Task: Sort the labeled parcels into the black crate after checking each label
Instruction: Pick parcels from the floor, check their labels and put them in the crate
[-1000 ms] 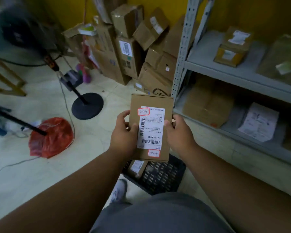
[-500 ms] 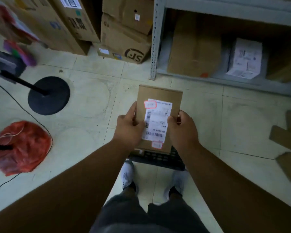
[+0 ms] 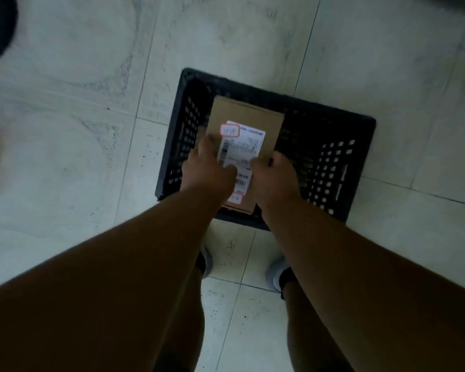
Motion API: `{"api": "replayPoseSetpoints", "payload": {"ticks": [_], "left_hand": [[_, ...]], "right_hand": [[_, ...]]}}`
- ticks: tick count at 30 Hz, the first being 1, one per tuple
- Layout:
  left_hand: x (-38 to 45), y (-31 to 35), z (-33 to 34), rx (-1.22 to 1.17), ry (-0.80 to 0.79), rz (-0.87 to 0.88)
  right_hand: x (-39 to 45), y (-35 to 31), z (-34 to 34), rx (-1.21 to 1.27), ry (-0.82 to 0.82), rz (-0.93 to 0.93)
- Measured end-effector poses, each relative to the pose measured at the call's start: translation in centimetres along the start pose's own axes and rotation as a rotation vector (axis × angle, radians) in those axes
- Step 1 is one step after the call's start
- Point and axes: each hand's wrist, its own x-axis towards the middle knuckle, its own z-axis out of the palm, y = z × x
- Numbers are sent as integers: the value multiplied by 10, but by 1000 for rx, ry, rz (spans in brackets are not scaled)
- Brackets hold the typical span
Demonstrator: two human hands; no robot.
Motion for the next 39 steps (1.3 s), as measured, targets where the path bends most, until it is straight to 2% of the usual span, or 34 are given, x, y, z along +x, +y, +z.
{"api": "replayPoseSetpoints", "payload": {"ticks": [3, 7, 10, 13, 18, 25, 32, 36, 39], "left_hand": [[51, -47, 45, 84, -41, -49], [107, -100, 84, 171, -144, -140], [136, -131, 101, 237, -185, -167], [160, -140, 110, 341, -184, -161], [156, -138, 119, 546, -84, -77], [152, -142, 109, 700, -158, -61], [160, -137, 108, 722, -244, -111], [149, -119, 87, 688, -103, -57], [106, -100, 69, 567, -103, 55]], "right_hand": [[59, 50, 39, -6, -5, 87], [123, 98, 74, 190, -76, 294], [156, 126, 101, 201, -117, 333], [182, 134, 122, 178, -117, 287], [195, 143, 144, 39, -105, 183], [200, 140, 157, -110, -167, 110], [210, 133, 158, -336, -205, 141], [187, 107, 138, -435, -107, -55], [136, 90, 103, -503, -39, -200]]}}
